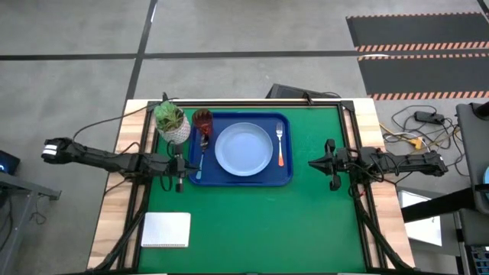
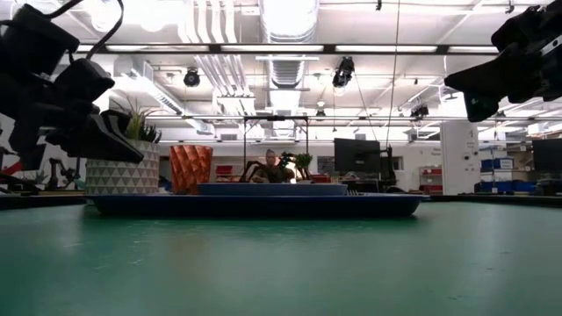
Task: Pick and place plate/cup/fork/spoon on tray
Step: Return to Home Position
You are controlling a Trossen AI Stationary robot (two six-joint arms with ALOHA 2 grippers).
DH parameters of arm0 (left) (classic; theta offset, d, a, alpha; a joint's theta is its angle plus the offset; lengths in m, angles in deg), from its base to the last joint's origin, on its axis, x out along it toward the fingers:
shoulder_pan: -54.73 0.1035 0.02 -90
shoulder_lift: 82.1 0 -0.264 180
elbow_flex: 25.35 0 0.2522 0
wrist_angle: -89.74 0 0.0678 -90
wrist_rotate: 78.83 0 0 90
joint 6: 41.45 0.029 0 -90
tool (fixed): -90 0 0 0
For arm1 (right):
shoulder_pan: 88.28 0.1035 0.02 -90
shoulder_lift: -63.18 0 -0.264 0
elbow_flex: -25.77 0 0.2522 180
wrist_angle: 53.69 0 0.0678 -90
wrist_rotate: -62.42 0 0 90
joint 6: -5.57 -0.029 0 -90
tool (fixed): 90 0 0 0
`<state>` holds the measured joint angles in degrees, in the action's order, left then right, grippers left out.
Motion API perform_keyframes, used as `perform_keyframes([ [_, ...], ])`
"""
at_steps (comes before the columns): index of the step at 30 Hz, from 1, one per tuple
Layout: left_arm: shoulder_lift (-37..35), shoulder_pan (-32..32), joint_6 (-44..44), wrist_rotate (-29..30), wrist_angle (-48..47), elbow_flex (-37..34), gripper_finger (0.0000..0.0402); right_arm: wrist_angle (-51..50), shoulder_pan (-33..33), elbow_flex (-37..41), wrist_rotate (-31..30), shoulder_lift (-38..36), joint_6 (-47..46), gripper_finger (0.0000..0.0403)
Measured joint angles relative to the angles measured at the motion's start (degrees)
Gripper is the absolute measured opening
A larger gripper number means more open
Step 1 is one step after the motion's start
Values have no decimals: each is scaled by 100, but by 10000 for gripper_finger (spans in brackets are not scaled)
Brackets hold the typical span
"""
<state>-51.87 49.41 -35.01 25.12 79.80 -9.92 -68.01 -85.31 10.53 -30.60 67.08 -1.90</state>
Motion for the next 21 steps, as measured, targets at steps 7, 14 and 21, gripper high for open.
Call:
perform_keyframes([
  [7, 244, 0, 0, 0, 13, 4, 2, -2, 0, 0, 0, 0, -2, 9],
  [14, 496, 0, 0, 0, 13, 4, 2, -2, 1, 0, 0, 0, -2, 9],
  [21, 754, 0, 0, -2, 13, 4, 2, -2, 0, 0, 0, 0, -2, 9],
])
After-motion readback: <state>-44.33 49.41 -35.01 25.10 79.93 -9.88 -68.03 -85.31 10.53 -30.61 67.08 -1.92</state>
